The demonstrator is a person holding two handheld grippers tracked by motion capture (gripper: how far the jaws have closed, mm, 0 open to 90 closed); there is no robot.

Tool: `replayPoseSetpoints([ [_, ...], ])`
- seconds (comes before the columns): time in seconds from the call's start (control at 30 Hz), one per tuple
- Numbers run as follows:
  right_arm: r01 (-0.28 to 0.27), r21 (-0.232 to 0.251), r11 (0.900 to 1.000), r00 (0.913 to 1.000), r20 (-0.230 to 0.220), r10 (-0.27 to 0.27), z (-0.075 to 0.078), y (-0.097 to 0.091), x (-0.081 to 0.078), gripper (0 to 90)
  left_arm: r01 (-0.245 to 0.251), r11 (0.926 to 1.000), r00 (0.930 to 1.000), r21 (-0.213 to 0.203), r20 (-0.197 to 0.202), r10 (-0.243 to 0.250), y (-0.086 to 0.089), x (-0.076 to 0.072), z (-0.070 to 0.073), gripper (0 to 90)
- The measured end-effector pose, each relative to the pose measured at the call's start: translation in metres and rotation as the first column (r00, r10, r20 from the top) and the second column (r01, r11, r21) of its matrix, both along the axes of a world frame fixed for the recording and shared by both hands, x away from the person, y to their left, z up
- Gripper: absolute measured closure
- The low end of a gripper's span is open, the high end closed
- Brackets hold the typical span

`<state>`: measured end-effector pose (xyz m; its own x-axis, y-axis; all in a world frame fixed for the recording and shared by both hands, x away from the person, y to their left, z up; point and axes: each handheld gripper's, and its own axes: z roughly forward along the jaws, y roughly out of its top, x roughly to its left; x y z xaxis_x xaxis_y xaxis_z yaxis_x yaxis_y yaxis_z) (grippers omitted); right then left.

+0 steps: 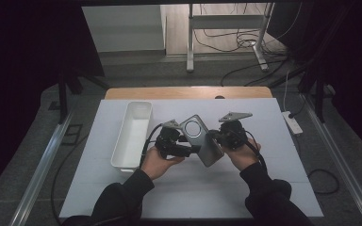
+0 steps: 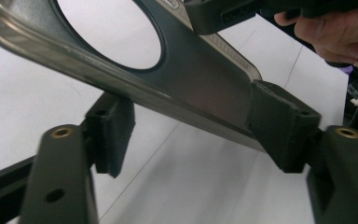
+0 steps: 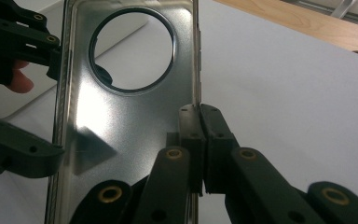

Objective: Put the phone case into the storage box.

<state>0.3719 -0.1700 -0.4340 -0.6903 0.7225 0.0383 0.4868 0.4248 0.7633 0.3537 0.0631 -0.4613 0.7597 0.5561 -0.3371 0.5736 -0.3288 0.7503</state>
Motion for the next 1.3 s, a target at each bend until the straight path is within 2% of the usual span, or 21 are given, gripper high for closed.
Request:
replayPoseSetpoints([
  [0.23,-0.002,-0.001,1.0,1.0,0.003,0.002,0.0,0.001,-0.001,88.9,0.004,0.9999,1.0,-0.013,-0.009,-0.004,0.002,0.0,-0.002,46.1],
  [0.3,-0.002,-0.002,1.0,1.0,0.004,0.002,-0.001,0.001,-0.001,88.9,0.002,0.9995,0.9998,-0.032,-0.019,-0.002,0.004,0.001,-0.002,49.2],
  [0.43,-0.006,0.0,1.0,1.0,0.003,0.006,-0.001,0.001,-0.001,88.9,-0.002,0.9955,0.9984,-0.095,-0.057,-0.003,0.009,0.003,-0.003,59.2],
  [0.57,-0.009,-0.007,0.9999,1.0,0.002,0.009,-0.001,0.001,-0.002,88.9,0.007,0.9931,0.9971,-0.117,-0.075,-0.016,0.011,0.004,-0.003,70.6],
  [0.63,-0.013,-0.008,0.9999,0.9999,0.003,0.013,-0.002,0.001,-0.002,88.8,0.006,0.9907,0.9963,-0.136,-0.084,-0.018,0.013,0.005,-0.003,73.4],
  [0.7,-0.016,-0.009,0.9998,0.9999,0.005,0.016,-0.002,0.001,-0.002,88.4,-0.004,0.9921,0.9967,-0.126,-0.082,-0.006,0.014,0.004,-0.002,79.3],
  [0.83,-0.027,-0.002,0.9996,0.9996,0.001,0.027,-0.002,0.002,-0.003,87.7,-0.011,0.9927,0.9968,-0.12,-0.08,0.001,0.015,0.004,-0.002,80.2],
  [0.97,-0.037,0.011,0.9992,0.9993,-0.003,0.037,-0.001,0.0,-0.003,86.8,-0.007,0.9951,0.9982,-0.098,-0.06,0.001,0.016,0.003,0.001,80.4],
  [1.07,-0.042,0.023,0.9988,0.9991,-0.005,0.042,0.001,-0.001,-0.004,83.5,0.002,0.9965,0.9984,-0.083,-0.056,-0.006,0.016,0.003,0.002,80.4],
  [1.13,-0.053,0.032,0.9981,0.9985,-0.009,0.053,0.003,-0.004,-0.004,76.3,0.013,0.997,0.9987,-0.076,-0.048,-0.016,0.017,0.002,0.002,80.4],
  [1.3,-0.059,0.033,0.9977,0.9981,-0.018,0.059,0.004,-0.008,-0.004,68.5,0.024,0.9972,0.9989,-0.07,-0.038,-0.026,0.019,0.002,0.003,80.4],
])
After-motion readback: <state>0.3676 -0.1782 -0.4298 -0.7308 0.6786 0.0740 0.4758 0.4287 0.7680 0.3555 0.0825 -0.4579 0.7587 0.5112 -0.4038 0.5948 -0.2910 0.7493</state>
